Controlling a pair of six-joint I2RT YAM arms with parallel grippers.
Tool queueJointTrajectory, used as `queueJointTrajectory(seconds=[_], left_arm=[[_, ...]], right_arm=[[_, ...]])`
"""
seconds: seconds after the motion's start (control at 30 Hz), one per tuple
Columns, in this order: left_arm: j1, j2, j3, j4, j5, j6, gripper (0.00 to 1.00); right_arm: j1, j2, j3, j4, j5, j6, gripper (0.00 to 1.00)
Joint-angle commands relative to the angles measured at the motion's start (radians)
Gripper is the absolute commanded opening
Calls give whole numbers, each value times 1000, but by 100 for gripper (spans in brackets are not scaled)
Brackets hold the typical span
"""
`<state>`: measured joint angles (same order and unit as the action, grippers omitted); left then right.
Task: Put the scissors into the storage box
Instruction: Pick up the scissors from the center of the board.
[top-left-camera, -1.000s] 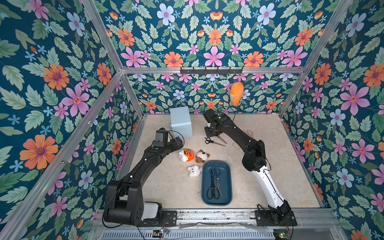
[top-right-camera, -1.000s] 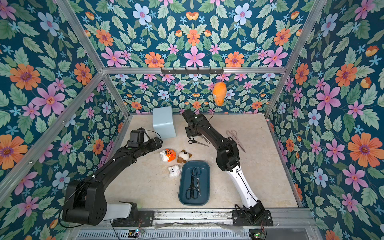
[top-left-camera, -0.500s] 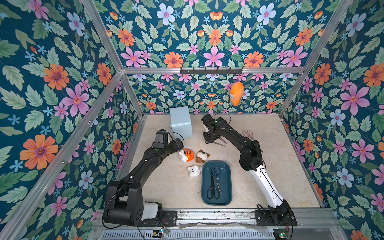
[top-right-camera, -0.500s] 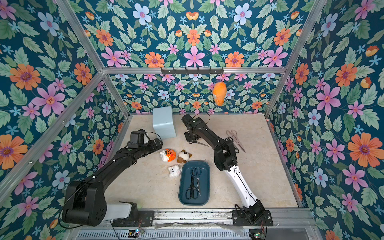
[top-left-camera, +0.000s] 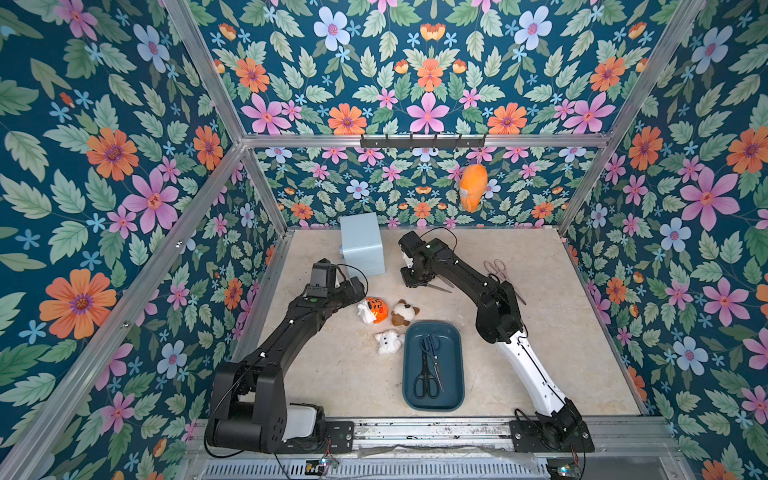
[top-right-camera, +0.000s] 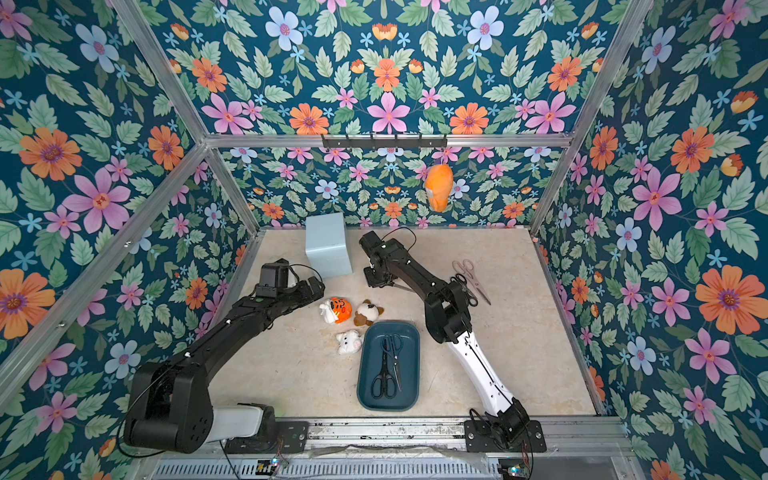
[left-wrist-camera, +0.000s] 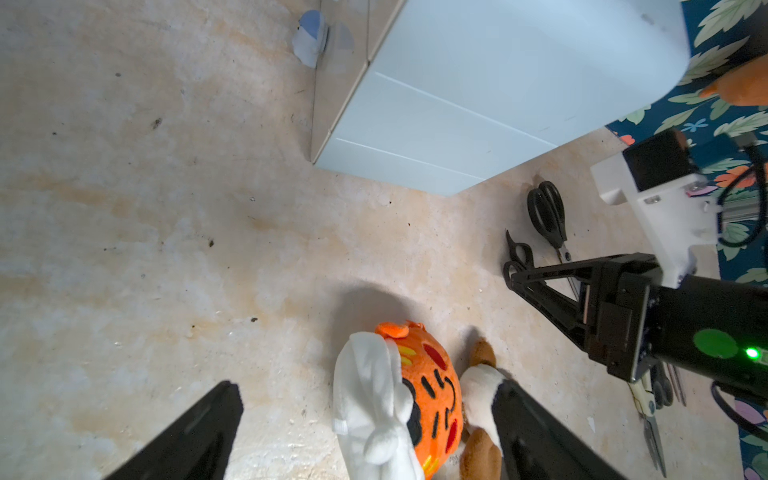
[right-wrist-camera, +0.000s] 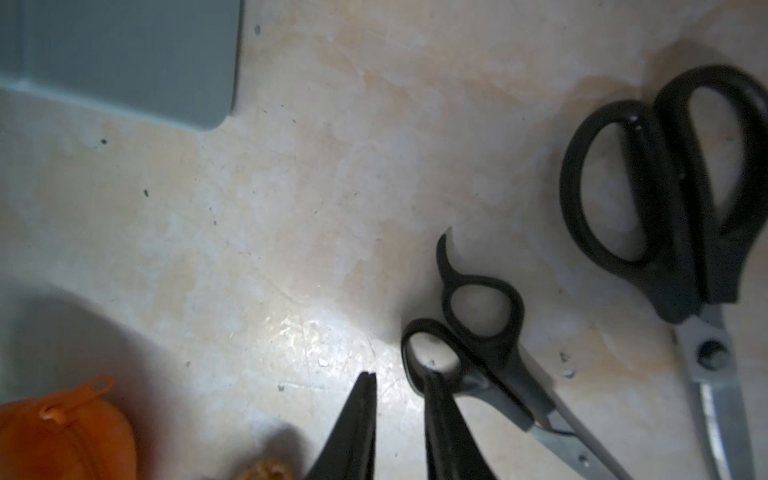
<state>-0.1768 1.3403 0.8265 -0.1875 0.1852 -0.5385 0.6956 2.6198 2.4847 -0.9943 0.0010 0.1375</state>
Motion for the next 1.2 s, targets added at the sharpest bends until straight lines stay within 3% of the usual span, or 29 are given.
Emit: queueJointTrajectory(seconds=[0.0,0.43,0.9,1.17], left_arm=[[0,4,2,6,2,9,99],[0,5,8,-1,-1,17,99],[0,8,3,16,10,6,99],[1,9,6,17,14,3,99]], right_arm=[[2,8,-3,12,8,23,24],[4,64,-6,-15,109,-8,19],[10,44,-125,-183,157,-21,0],[9,34,-152,-157,139,0,0]])
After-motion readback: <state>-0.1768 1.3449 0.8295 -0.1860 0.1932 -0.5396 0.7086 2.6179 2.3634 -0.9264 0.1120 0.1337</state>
